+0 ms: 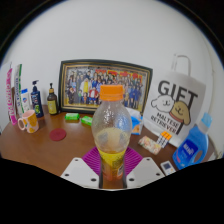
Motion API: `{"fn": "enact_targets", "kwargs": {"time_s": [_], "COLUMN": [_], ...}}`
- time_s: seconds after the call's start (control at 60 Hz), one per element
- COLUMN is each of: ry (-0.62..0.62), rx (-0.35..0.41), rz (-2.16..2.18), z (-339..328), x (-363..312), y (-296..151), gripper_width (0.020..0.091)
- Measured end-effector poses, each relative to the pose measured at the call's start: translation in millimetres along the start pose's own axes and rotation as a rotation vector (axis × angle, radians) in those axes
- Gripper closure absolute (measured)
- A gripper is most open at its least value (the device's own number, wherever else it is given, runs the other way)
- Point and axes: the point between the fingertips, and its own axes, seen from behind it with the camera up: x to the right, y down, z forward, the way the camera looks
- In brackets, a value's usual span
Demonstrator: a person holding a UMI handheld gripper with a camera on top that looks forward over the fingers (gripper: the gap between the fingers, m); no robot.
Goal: Pour water
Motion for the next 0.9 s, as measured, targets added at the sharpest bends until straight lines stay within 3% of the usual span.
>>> {"fn": "enact_targets", "kwargs": {"time_s": [0.25, 0.45, 0.633, 0.9], "ry": [0.118, 0.248, 0.319, 0.409], "rx": [0.073, 0.096, 0.086, 0.004], "rz": [-0.318, -0.800, -1.271, -1.791], "z": [22, 49, 82, 109], "x": [-54, -151, -242, -285], "y": [-109, -179, -190, -165], "gripper_width": [0.0845, 0.0845, 0.0846, 0.0847]}}
